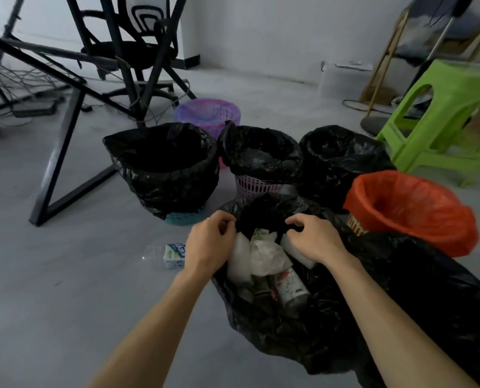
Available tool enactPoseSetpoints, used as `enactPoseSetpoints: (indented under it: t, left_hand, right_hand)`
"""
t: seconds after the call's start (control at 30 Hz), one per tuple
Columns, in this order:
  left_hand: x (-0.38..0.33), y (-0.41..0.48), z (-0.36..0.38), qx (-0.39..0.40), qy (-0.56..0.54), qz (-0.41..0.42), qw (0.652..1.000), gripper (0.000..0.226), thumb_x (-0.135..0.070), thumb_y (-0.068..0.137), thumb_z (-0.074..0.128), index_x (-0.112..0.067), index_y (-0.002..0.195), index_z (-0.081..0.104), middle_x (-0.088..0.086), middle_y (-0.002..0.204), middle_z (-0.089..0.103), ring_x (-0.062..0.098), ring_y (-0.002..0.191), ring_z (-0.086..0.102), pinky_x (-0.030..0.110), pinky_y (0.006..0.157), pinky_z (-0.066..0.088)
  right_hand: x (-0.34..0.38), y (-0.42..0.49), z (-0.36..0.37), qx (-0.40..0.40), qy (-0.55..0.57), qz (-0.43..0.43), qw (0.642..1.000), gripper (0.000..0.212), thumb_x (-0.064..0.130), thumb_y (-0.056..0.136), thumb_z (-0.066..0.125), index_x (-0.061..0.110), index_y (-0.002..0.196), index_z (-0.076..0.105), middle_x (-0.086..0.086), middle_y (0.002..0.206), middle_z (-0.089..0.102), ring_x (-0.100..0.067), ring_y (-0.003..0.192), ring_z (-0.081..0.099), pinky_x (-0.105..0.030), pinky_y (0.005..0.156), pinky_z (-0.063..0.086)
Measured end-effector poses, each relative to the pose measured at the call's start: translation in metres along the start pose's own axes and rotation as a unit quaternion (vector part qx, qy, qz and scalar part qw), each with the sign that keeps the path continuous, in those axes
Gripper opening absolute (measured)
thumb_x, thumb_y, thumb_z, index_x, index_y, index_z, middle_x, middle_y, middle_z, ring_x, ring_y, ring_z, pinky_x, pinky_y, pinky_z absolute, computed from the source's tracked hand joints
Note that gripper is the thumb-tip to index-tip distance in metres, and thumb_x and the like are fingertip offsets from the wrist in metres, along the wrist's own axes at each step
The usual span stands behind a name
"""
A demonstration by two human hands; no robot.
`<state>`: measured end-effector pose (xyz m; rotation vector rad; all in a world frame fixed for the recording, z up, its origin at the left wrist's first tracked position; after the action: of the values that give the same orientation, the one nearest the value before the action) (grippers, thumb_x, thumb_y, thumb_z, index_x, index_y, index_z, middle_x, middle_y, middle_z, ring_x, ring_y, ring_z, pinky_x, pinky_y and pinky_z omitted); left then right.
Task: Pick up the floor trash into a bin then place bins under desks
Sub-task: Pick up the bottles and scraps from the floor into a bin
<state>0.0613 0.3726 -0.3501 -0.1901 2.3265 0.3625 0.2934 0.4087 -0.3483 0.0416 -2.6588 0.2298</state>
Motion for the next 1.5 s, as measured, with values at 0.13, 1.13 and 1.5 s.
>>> enactPoseSetpoints:
  t: [0.13,1.13,1.5]
  left_hand:
    - [0.044,0.009,-0.023,-0.058,-0.021,-0.055,0.997,0.014,-0.032,0.095,0.056,-0.03,0.101,0.069,-0.014,0.081,0.068,0.009,0.072,0.064,0.032,0.062,0.053]
    - [0.267,-0.015,0.073,0.289,0.453,-0.108,0.836,0.056,-0.041,0.088,0.063,-0.026,0.138,0.041,-0.003,0.136,0.054,0.021,0.126,0.053,0.036,0.102,0.036]
    - [0.189,-0.004,-0.063,0.159,0.246,-0.21,0.933,0.076,-0.067,0.075,0.065,-0.017,0.128,0.044,0.008,0.124,0.057,0.033,0.109,0.06,0.04,0.083,0.049]
  right_hand:
    - [0.028,0.007,0.018,-0.033,0.01,-0.064,0.997,0.036,0.034,0.096,0.053,0.03,0.132,0.059,0.003,0.126,0.063,-0.004,0.065,0.059,-0.019,0.059,0.046]
    - [0.12,0.043,0.118,-0.052,-0.005,-0.137,0.989,0.024,0.041,0.089,0.044,0.029,0.106,0.054,0.004,0.162,0.021,-0.017,0.151,-0.009,-0.056,0.12,0.011]
    - [0.117,0.036,0.117,0.067,-0.056,-0.121,0.989,0.053,0.063,0.097,0.021,0.046,0.144,0.039,0.011,0.166,0.005,-0.017,0.151,-0.014,-0.056,0.119,0.005]
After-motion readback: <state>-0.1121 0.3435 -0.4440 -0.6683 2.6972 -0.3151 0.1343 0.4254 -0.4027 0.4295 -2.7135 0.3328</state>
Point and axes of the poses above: each hand's wrist, its own y-axis towards the middle knuckle, its own z-axis out of the palm, x = y × z, the point moved 9 cm from there along y, towards the middle knuckle
